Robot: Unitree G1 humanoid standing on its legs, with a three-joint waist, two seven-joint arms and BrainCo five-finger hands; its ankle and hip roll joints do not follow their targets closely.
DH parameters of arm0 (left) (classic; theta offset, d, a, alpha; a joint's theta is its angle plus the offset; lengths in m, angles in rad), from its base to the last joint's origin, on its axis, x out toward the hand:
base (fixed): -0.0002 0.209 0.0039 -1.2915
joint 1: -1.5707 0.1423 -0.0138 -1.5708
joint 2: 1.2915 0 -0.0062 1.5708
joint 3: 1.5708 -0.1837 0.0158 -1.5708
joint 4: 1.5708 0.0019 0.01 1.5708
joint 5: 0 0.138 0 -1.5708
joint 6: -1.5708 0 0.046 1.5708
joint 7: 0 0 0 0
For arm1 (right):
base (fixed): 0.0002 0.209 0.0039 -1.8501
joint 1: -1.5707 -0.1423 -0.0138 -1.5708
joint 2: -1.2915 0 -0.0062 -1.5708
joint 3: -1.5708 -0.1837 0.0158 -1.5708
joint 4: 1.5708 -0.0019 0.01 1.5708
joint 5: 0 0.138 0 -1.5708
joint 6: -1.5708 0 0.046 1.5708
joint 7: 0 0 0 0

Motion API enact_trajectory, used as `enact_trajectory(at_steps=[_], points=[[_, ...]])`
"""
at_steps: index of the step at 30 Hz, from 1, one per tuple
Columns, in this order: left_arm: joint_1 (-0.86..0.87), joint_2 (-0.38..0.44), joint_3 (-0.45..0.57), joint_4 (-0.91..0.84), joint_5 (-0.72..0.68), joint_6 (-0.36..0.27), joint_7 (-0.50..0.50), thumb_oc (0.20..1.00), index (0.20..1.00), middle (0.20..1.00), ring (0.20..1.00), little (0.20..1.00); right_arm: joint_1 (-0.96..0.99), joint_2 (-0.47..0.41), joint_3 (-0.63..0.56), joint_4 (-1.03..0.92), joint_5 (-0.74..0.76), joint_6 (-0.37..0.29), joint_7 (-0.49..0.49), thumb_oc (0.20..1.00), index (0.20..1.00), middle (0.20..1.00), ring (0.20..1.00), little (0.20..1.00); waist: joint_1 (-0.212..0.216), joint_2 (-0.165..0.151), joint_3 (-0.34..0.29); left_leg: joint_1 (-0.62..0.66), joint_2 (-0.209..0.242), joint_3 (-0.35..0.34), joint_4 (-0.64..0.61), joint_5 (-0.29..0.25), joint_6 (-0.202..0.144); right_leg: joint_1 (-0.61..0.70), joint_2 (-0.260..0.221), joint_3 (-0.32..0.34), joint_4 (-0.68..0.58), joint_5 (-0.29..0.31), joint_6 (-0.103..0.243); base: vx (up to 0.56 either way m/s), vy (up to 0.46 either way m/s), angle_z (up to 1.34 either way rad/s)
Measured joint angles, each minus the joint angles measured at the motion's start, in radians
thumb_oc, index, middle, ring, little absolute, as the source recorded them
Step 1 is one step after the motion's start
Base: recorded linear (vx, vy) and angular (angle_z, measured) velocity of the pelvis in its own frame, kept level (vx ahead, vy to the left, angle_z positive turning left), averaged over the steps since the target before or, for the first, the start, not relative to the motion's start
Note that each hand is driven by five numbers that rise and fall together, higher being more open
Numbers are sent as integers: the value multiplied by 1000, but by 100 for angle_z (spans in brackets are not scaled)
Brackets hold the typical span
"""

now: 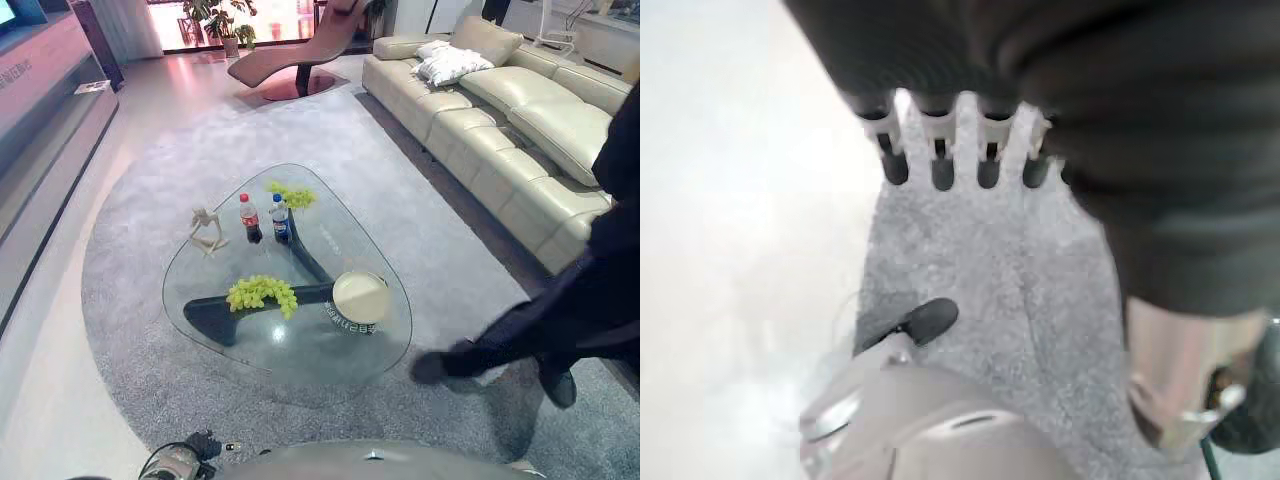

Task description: Pick up fruits into the plate

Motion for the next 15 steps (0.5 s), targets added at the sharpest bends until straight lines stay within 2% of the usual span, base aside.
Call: enact_trajectory(at_steps=[1, 15], points=[[0, 0, 0, 0, 0, -7, 0, 1000, 1000, 1000, 1000, 1000, 0, 0, 0, 0, 0, 0, 0, 1000, 1000, 1000, 1000, 1000, 0, 0, 1, 0, 0, 0, 0, 0, 0, 0, 0, 0, 0, 0, 0, 454, -83, -45], [-1, 0, 0, -1, 0, -11, 9, 1000, 1000, 1000, 1000, 1000, 0, 0, 0, 0, 0, 0, 1, 1000, 1000, 1000, 1000, 1000, -4, 3, 7, 0, 0, 1, 0, 0, 0, -1, 0, 1, 0, 0, 0, 0, 0, 0]])
